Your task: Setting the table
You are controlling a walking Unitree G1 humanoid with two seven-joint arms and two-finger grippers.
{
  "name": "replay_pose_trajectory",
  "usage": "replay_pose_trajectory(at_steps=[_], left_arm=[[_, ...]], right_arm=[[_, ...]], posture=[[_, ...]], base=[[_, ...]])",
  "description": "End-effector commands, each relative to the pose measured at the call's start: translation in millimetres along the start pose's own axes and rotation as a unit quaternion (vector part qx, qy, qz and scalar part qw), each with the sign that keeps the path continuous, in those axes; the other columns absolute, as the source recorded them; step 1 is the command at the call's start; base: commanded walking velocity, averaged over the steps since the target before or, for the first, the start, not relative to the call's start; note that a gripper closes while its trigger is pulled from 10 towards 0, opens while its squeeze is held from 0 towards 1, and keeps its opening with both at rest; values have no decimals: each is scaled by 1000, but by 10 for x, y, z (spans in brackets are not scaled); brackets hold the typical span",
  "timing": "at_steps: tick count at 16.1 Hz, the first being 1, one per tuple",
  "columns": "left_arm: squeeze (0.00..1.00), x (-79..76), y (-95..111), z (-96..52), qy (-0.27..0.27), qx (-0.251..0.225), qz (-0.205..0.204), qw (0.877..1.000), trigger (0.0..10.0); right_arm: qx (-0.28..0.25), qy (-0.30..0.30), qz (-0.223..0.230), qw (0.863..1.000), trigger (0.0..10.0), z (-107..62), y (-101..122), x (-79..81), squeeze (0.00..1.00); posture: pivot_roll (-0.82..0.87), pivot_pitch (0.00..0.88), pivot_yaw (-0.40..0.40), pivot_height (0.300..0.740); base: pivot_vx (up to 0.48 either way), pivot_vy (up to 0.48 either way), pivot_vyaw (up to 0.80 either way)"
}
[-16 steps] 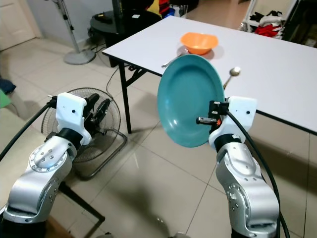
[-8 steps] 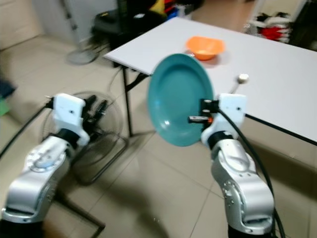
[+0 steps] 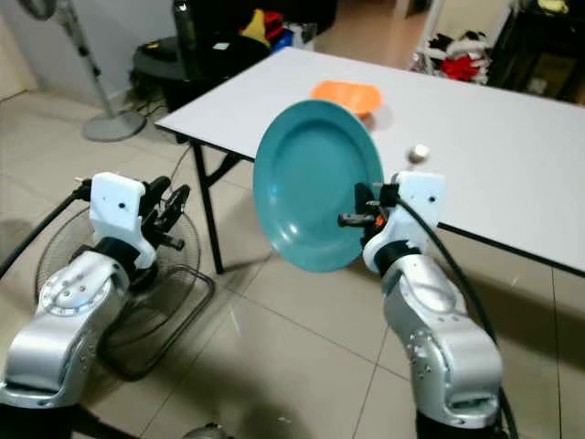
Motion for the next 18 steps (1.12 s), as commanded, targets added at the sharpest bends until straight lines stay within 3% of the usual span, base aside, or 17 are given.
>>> replay_pose_trajectory(at_steps=[1, 18], left_arm=[[0, -32, 18, 5, -13, -4, 2, 1000, 10000], [0, 9, -51, -91, 0, 7, -7, 1000, 10000]], right_arm=[[-14, -4, 3, 1000, 10000, -9, 86, -39, 0], [2, 32, 14, 999, 10000, 36, 49, 15, 0]], posture=[[49, 0, 28, 740], [73, 0, 5, 740]], base=[[296, 0, -800], [320, 0, -47]])
Point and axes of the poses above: a point about 5 cm out from each wrist's last joint towards the gripper, its own z axis pointing out of the wrist towards the gripper, its own y axis along the axis of the wrist's last joint, x = y × z, the point moved 3 cm from there along z, pointing out of the wrist towards the gripper, and after that the axes turned 8 degrees about -z, right-handed, at the moved point
